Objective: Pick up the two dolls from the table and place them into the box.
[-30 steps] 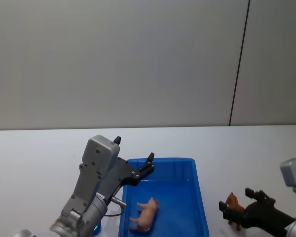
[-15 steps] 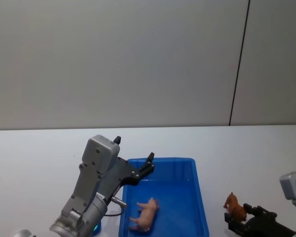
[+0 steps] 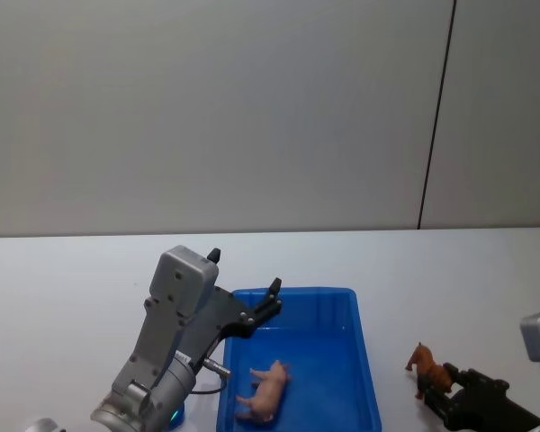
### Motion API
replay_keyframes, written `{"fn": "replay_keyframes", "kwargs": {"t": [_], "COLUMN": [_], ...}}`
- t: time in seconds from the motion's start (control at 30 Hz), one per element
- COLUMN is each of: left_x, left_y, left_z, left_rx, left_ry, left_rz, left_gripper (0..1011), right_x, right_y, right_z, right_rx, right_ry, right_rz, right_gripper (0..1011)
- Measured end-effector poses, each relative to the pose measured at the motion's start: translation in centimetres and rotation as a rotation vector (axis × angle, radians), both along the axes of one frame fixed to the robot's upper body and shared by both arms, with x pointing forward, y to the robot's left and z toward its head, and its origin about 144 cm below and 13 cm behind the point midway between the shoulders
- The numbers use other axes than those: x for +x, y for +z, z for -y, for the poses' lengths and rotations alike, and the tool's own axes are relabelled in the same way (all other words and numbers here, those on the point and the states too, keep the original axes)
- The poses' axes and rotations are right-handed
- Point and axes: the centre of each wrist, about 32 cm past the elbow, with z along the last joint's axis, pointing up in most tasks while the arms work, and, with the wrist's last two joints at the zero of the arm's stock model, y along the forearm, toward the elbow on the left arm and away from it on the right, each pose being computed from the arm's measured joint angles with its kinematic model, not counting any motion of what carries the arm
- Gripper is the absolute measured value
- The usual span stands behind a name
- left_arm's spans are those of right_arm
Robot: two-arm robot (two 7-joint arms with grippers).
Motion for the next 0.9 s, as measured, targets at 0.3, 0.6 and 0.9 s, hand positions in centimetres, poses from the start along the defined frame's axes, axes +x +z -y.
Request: {"fn": "replay_keyframes", "kwargs": {"t": [0.3, 0.6, 0.9], "left_x": [0.0, 0.0, 0.0], "left_y": [0.0, 0.0, 0.0], "left_z": [0.0, 0.0, 0.0], "left_rx": [0.0, 0.0, 0.0], "left_ry": [0.0, 0.0, 0.0], "left_rz": [0.0, 0.0, 0.0], "left_gripper": [1001, 1001, 1001], "right_x": [0.1, 1.0, 2.3], "right_y": [1.3, 3.8, 5.5], "right_z": [-0.2, -0.8, -2.4], "right_rx": [-0.004, 0.02, 0.058], "right_ry": [-0.011, 0.031, 0.126], "right_rz": [0.091, 0.186, 0.222], "right_gripper": [444, 444, 443]}}
